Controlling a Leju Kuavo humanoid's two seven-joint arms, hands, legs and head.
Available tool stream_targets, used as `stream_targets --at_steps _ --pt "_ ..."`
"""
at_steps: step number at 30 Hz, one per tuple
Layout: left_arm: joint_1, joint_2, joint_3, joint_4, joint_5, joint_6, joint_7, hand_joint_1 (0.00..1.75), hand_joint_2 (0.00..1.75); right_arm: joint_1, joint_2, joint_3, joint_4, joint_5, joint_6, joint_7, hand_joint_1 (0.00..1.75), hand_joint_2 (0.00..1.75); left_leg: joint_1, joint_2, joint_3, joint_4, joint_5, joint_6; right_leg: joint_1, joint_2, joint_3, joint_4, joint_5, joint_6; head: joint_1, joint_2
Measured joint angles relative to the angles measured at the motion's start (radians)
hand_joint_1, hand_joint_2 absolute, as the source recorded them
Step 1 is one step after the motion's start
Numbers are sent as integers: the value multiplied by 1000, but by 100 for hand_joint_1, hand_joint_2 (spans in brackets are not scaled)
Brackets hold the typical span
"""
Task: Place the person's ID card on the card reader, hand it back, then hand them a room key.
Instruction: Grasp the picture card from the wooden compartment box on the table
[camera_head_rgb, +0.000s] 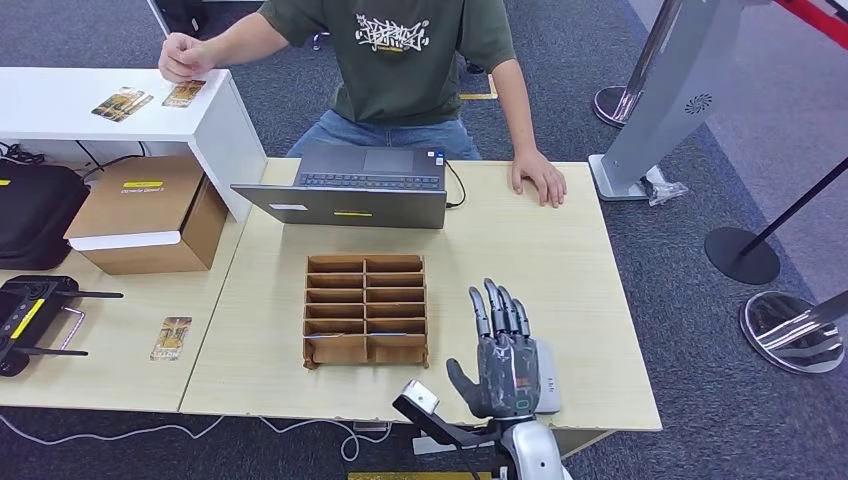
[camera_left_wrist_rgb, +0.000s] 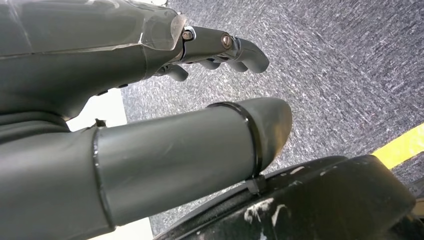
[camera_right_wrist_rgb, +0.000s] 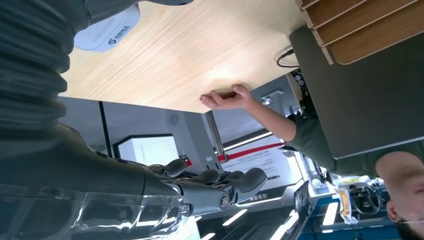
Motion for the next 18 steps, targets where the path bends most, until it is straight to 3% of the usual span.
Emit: stream_targets --at_steps 10,18 --pt "-1 -1 -1 0 2 11 -3 0 0 -20 13 25 39 57 -6 47 0 175 0 0 0 0 0 0 0 0 0 0 0 0 0 0" --pt "-2 -5 0 0 3 15 -13 0 0 -48 1 92 46 149 -12 190 0 175 0 0 0 0 0 0 0 0 0 0 0 0 0 0"
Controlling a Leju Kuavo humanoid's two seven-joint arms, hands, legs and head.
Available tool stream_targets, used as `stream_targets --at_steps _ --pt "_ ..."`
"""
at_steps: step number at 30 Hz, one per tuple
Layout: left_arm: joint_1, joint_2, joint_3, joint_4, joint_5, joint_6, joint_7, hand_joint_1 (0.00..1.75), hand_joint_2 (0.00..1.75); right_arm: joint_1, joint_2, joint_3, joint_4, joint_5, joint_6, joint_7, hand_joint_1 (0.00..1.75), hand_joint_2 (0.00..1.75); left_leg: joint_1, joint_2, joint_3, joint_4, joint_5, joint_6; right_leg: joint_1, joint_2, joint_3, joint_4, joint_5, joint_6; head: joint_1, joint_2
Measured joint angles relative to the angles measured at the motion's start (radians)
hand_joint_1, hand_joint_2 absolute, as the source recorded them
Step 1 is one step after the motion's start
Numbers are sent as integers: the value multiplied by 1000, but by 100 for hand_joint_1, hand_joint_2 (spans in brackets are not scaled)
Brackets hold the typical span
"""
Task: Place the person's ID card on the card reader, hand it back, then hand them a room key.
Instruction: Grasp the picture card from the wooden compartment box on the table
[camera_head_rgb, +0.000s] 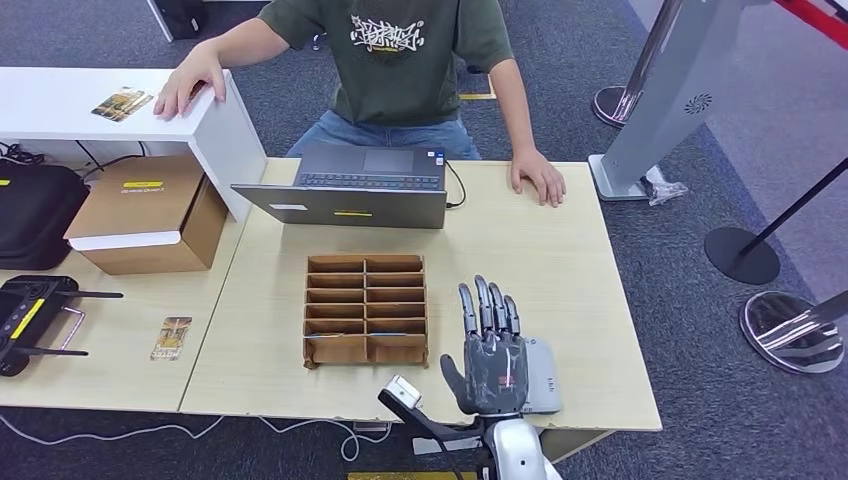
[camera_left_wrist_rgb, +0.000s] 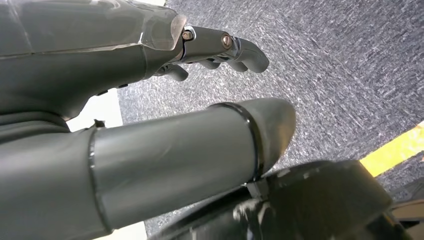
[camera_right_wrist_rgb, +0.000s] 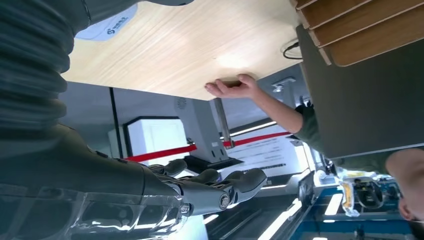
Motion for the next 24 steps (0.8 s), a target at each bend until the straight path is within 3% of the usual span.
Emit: stream_targets --at_steps 9,13,24 --pt "-5 0 0 0 0 -4 -9 0 0 -77 -56 188 39 1 31 132 0 175 0 0 0 0 0 0 0 0 0 0 0 0 0 0" --pt "-7 0 0 0 2 -10 -14 0 0 -101 -71 248 51 1 39 125 0 175 0 0 0 0 0 0 0 0 0 0 0 0 0 0" --pt "-9 0 2 0 2 -15 -17 0 0 -135 -73 302 130 1 3 86 0 175 0 0 0 0 0 0 0 0 0 0 0 0 0 0"
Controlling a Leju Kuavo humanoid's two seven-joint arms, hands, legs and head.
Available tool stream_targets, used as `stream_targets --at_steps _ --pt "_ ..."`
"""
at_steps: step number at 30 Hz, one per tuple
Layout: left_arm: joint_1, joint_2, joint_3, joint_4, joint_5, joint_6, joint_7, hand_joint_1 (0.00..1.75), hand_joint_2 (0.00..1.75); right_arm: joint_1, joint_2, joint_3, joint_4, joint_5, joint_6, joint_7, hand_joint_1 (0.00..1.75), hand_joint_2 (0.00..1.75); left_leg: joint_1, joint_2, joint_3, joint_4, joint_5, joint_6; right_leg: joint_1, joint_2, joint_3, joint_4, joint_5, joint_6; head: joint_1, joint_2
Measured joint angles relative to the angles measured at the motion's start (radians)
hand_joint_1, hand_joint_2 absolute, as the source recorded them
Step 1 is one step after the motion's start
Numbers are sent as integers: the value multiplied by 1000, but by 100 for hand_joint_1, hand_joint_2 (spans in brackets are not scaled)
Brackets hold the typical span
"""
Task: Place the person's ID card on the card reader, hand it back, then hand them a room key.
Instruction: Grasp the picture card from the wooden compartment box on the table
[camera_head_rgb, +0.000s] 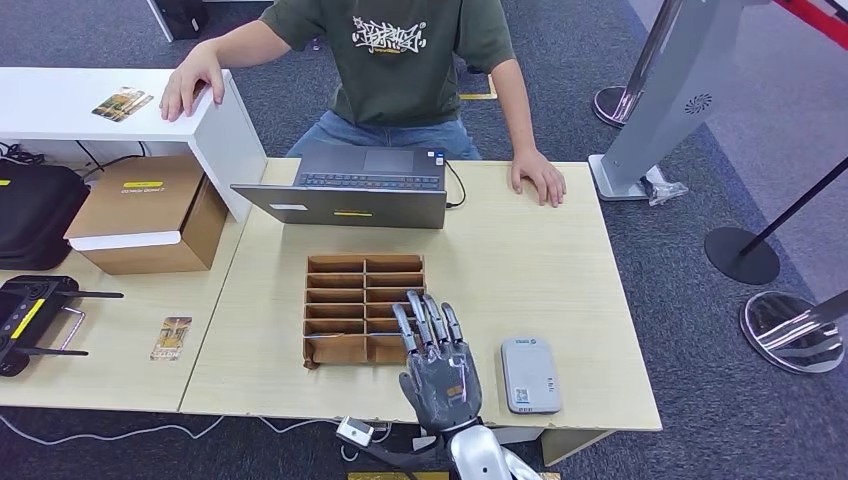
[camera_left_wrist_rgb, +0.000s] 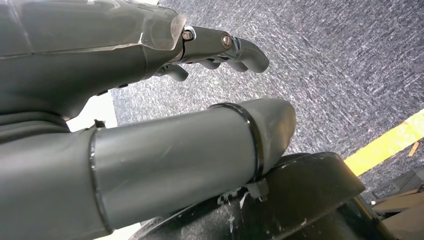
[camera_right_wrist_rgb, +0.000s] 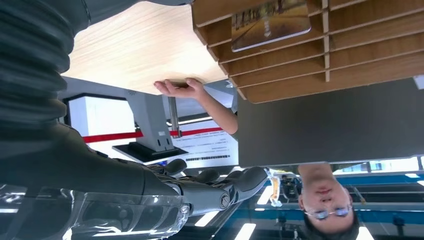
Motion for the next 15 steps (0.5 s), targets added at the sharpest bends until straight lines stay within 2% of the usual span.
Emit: stream_targets --at_steps 8,15 --pt "-1 0 1 0 -1 -8 -2 0 0 -38 22 26 94 -1 -29 -26 0 175 0 0 0 0 0 0 0 0 0 0 0 0 0 0" --pt "-3 1 2 0 0 -18 -11 0 0 -87 88 16 219 -2 -69 -89 0 175 0 0 0 0 0 0 0 0 0 0 0 0 0 0"
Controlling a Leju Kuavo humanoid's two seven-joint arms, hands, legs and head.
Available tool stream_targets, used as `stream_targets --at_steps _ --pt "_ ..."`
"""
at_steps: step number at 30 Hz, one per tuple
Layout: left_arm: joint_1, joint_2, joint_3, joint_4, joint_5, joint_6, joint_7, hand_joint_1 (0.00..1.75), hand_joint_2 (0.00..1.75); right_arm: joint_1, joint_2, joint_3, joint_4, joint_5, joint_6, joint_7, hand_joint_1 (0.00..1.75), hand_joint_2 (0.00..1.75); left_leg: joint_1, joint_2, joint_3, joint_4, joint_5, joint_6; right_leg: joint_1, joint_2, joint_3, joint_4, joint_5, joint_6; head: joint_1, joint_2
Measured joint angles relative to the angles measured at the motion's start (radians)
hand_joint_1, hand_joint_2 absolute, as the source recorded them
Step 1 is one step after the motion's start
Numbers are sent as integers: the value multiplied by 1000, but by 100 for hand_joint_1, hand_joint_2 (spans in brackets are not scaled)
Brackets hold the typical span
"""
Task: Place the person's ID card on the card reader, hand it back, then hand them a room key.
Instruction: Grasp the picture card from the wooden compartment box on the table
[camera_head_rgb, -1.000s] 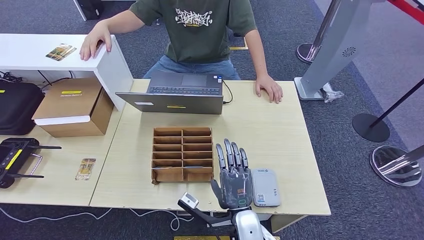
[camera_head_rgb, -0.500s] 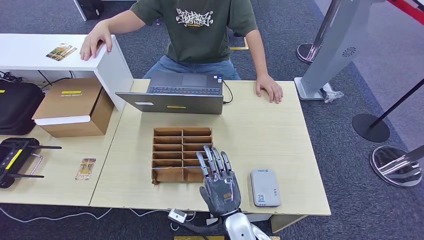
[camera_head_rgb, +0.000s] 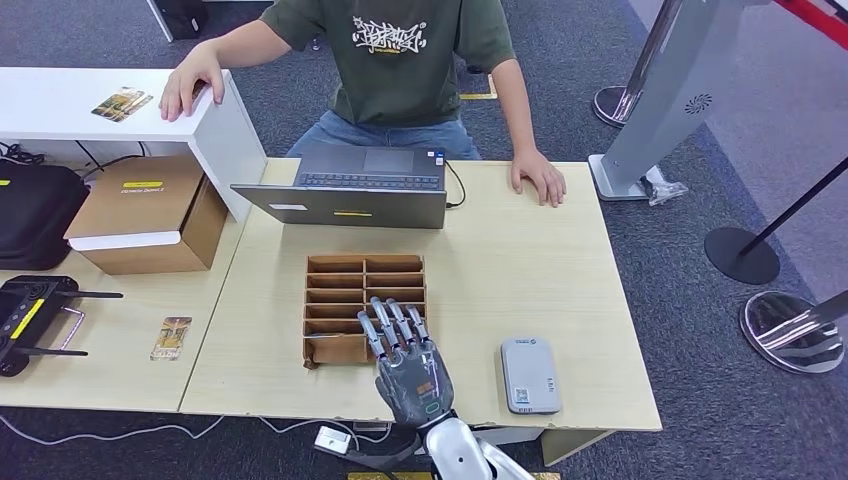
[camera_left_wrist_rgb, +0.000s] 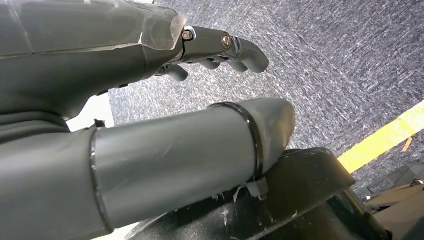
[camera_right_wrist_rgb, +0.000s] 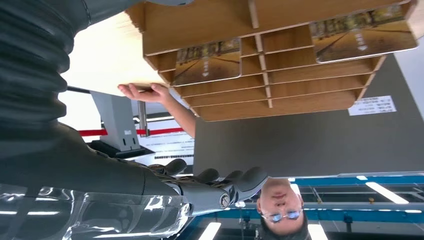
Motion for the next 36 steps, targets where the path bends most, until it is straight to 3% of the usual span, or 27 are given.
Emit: stream_targets --at_steps 10,25,36 --pt "0 2 5 0 3 -11 -3 0 0 -17 33 -18 43 1 20 -8 0 175 0 0 0 0 0 0 0 0 0 0 0 0 0 0" --pt "-2 5 13 0 6 -24 1 0 0 -41 41 -25 31 1 266 2 0 175 0 0 0 0 0 0 0 0 0 0 0 0 0 0" --pt "-2 5 24 0 6 -22 -3 0 0 -64 41 -29 4 1 300 5 0 175 0 0 0 0 0 0 0 0 0 0 0 0 0 0"
